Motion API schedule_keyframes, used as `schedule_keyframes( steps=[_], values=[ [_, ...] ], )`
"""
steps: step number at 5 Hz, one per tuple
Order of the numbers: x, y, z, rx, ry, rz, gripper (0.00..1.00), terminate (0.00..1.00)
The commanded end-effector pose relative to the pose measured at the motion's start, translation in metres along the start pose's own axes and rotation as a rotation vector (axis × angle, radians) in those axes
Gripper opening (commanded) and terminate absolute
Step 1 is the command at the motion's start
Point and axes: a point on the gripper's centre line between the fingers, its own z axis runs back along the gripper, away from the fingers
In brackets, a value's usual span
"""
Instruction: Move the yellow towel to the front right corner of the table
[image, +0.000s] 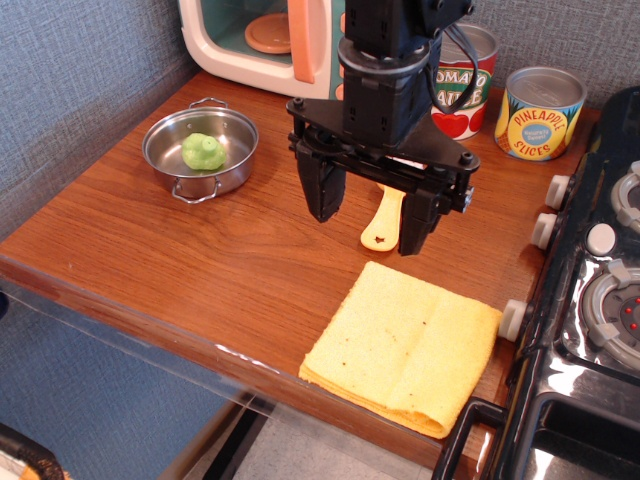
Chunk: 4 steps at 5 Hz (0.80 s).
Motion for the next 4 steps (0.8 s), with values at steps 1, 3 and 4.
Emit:
schedule_keyframes(
  steps=[1,3,4],
  values=[
    [0.0034,0.0028,0.0103,-0.006,-0.037,0.008,1.0,0.0],
    [0.0034,0.0028,0.0103,-0.006,-0.037,0.008,1.0,0.0],
    [0.0034,0.0028,0.0103,-0.006,-0.037,0.008,1.0,1.0]
  ],
)
